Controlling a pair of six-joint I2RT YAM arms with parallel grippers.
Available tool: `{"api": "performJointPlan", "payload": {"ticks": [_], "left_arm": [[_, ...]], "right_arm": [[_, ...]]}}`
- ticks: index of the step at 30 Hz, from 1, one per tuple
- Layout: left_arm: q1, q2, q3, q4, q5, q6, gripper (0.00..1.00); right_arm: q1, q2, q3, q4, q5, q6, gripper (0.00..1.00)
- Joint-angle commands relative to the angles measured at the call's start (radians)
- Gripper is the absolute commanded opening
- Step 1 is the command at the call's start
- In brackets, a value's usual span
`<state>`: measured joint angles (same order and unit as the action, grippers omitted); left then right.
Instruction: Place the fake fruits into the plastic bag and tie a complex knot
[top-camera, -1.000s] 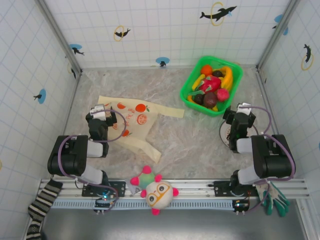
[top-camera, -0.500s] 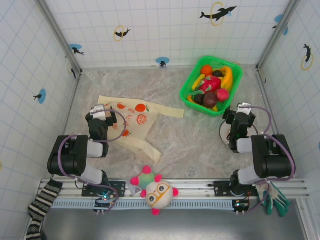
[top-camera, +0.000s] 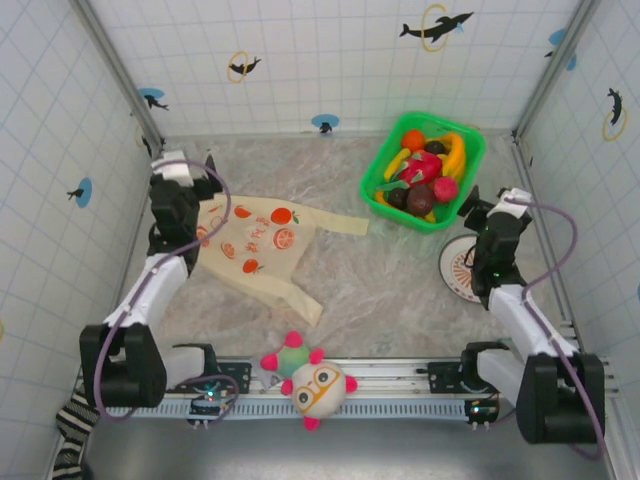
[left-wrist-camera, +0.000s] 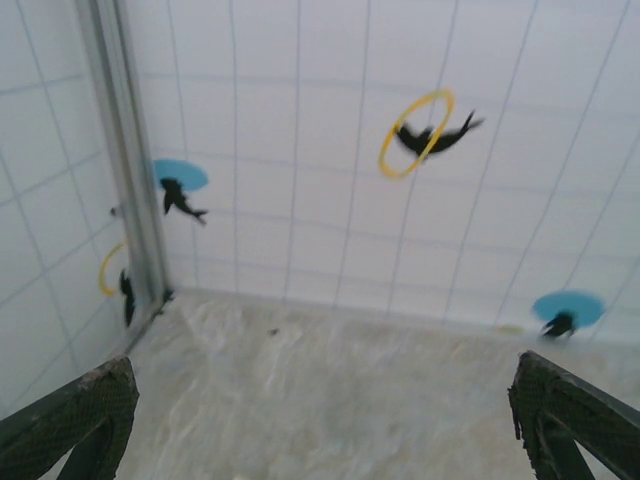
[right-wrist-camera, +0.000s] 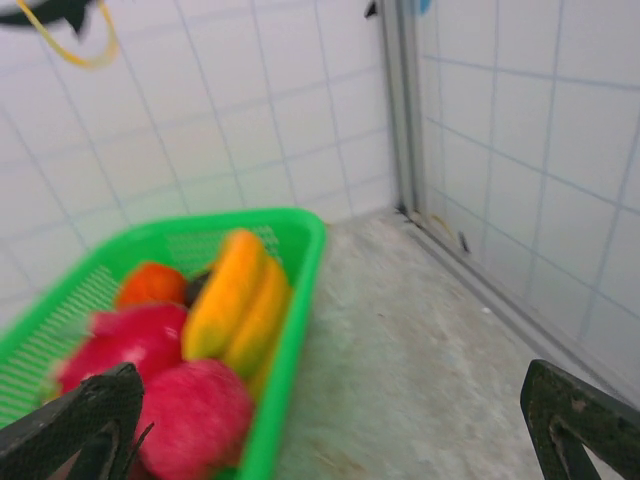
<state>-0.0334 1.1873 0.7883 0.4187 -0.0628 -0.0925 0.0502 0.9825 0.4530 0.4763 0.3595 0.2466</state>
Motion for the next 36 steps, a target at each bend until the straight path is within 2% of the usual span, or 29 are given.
{"api": "performJointPlan", "payload": {"ticks": [1, 4, 9, 14, 17, 24, 30, 36], "left_arm": [[-0.004, -0.022, 0.126, -0.403, 0.164, -0.179, 0.92], [-0.070, -0.036, 0.205, -0.580, 0.203, -0.201, 0.90], [-0.283, -0.017, 0.305, -0.864, 0.123, -0.161, 0.90], [-0.511, 0.086, 0.381, -1.087, 0.027, -0.184, 0.86], [-0.606, 0.186, 0.417, -1.183, -0.042, -0.198, 0.85], [-0.719, 0.397, 0.444, -1.244, -0.084, -0.242, 0.82], [-0.729, 0.496, 0.499, -1.260, -0.108, -0.263, 0.74], [-0.729, 0.591, 0.542, -1.288, -0.189, -0.261, 0.70]], "right_arm": [[-0.007, -0.080, 0.070, -0.251, -0.140, 0.155, 1.00], [-0.006, -0.120, 0.117, -0.325, -0.278, 0.245, 1.00], [0.047, -0.105, 0.153, -0.342, -0.494, 0.380, 1.00], [0.209, -0.078, 0.183, -0.385, -0.445, 0.355, 1.00], [0.283, -0.053, 0.193, -0.387, -0.399, 0.334, 1.00], [0.333, -0.028, 0.189, -0.388, -0.344, 0.329, 1.00], [0.338, -0.043, 0.168, -0.394, -0.317, 0.321, 1.00], [0.338, -0.057, 0.176, -0.424, -0.291, 0.284, 1.00]]}}
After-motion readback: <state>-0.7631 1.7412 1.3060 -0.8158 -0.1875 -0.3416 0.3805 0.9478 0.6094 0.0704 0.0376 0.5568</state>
